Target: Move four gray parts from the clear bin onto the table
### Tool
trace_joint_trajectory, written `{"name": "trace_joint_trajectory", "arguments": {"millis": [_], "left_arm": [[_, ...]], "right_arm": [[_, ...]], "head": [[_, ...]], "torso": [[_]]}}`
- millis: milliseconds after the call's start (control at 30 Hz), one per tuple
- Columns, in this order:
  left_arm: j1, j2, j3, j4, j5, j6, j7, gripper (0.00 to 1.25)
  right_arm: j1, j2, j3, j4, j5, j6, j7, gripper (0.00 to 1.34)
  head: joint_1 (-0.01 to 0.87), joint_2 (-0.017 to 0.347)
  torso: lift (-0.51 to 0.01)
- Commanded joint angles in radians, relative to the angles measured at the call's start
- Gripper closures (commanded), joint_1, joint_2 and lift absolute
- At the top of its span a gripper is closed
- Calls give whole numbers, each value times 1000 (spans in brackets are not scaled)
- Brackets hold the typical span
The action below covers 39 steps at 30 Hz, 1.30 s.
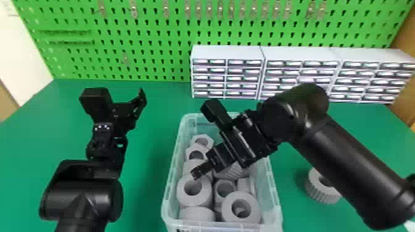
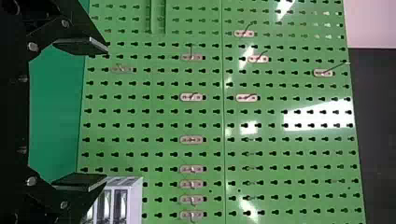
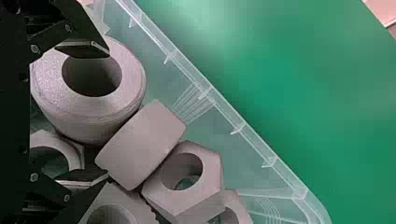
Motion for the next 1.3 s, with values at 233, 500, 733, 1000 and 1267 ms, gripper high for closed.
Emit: {"name": "trace_joint_trajectory", "arguments": {"millis": [233,500,733,1000,1267], "left_arm": [[-6,2,-6,0,2,0,-1,294],[-9,7,-11,0,3,0,1,294],[-12,13,-18,0,6,0,1,295],[-21,22,-31,0,8,0,1,295],[-27,45,-43,0,22,0,2,295]], "right_arm": [[-7,9,29,40,1,-15,0,361],[-9,13,33,52,1,-33,0,363],[-9,18,58,77,1,-68,0,363],[-18,24,73,94,1,-84,0,363],[-18,25,84,101,-8,-88,0,363]], "head": [[693,72],[693,72],[693,72],[693,72],[693,72]], "torso": [[-52],[-52],[-52],[-52],[-52]]}}
